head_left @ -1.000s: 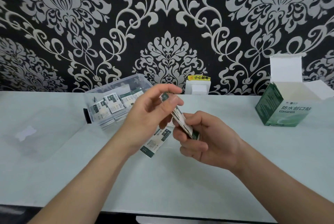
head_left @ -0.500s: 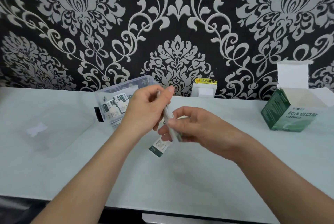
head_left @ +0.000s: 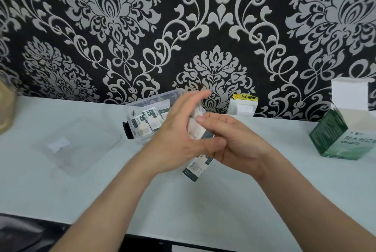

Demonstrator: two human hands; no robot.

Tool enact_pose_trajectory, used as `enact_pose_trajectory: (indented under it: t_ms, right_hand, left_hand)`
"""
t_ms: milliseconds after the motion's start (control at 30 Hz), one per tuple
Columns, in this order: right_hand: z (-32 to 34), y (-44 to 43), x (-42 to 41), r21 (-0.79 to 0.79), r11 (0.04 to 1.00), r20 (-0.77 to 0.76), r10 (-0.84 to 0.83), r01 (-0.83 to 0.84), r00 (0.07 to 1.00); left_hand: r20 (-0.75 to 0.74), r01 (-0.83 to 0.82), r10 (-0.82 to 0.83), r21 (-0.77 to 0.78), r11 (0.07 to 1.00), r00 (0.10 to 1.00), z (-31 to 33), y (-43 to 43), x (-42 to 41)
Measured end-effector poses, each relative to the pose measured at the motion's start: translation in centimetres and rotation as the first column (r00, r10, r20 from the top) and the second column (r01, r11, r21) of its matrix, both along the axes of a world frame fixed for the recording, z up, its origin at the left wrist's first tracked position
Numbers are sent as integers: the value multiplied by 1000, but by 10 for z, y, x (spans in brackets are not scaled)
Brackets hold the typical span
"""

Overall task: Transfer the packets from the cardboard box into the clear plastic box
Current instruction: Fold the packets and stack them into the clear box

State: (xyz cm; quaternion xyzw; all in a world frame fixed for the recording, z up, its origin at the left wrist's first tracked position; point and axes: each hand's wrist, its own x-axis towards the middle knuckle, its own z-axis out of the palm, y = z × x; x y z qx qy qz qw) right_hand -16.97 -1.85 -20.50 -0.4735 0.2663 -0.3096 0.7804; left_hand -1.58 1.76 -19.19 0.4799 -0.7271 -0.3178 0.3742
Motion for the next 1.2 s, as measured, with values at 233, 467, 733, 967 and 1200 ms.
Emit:
enact_pose_trajectory:
  t_ms: [233, 467, 733, 967, 1200]
  right_hand:
    - [-8, -2, -1, 45, 998, 0, 46, -46, 999]
    - [0, -6, -5, -16, 999, -92, -47, 46, 995]
    - [-1, -4, -11, 94, 981, -26, -168, 170, 985]
    - [2, 1, 4, 233, 952, 90, -222, 196, 971]
    - [-2, -1, 11, 179, 961, 95, -229, 210, 969]
  left_hand:
    - [211, -92, 109, -87, 992, 971, -5, -2, -2]
    - [-65, 0, 1, 8, 1000, 998, 0, -4, 7]
    - [-509, -417, 378, 41, 908, 773, 8, -11, 13]
    - [4, -185, 261, -695, 695, 965, -4, -4, -1]
    - [144, -153, 319, -651, 743, 937, -11, -7, 1]
